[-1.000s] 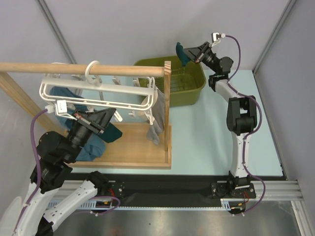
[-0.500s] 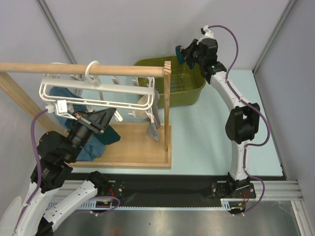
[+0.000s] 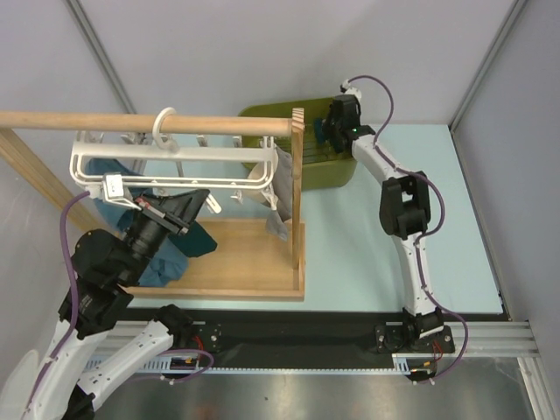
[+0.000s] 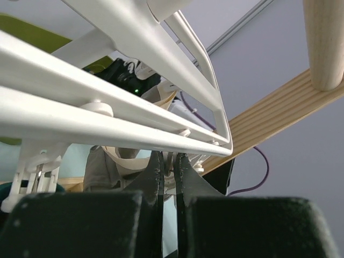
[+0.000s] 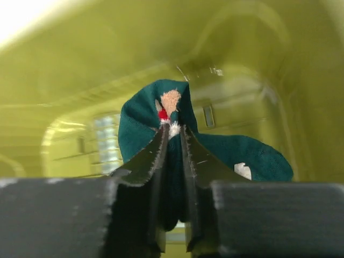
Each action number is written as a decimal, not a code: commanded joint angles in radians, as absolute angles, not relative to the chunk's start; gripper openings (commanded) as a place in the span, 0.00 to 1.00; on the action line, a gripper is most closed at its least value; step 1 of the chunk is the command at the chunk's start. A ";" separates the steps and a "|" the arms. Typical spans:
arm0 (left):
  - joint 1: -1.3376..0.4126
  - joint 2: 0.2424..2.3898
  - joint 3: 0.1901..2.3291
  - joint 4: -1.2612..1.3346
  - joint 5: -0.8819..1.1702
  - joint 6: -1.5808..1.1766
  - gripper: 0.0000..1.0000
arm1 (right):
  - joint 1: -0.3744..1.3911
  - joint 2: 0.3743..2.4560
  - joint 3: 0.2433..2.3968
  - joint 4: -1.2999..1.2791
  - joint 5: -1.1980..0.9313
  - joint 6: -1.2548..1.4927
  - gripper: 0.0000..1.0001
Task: Clip the socks to the hanger
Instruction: Adjust the sock in the bin.
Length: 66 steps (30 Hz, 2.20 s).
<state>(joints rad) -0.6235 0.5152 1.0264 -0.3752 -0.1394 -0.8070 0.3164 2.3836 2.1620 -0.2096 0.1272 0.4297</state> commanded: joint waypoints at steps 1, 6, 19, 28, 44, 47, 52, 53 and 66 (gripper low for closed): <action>-0.629 0.555 0.983 -0.561 -0.156 -0.821 0.00 | 0.344 2.427 2.209 -0.137 0.225 0.416 0.20; -0.629 0.578 0.996 -0.568 -0.172 -0.821 0.00 | 0.344 2.488 2.238 -0.120 0.310 0.439 0.39; -0.629 0.609 1.016 -0.586 -0.195 -0.815 0.00 | 0.302 2.468 2.277 -0.163 0.189 0.425 0.62; -0.629 0.629 1.034 -0.594 -0.196 -0.793 0.00 | 0.279 2.370 2.102 -0.095 0.026 0.425 0.66; -0.626 0.608 1.028 -0.586 -0.204 -0.785 0.00 | 0.331 2.387 2.089 -0.184 0.066 0.457 0.56; -0.626 0.594 1.014 -0.586 -0.203 -0.793 0.00 | 0.333 2.425 2.150 -0.212 0.067 0.465 0.48; -0.627 0.575 1.006 -0.588 -0.201 -0.799 0.00 | 0.314 2.471 2.292 -0.272 0.042 0.508 0.12; -0.627 0.575 1.005 -0.589 -0.201 -0.799 0.00 | 0.310 2.465 2.312 -0.259 0.035 0.518 0.08; -0.627 0.580 1.003 -0.584 -0.167 -0.799 0.00 | 0.149 2.296 2.131 -0.020 -0.412 0.879 0.00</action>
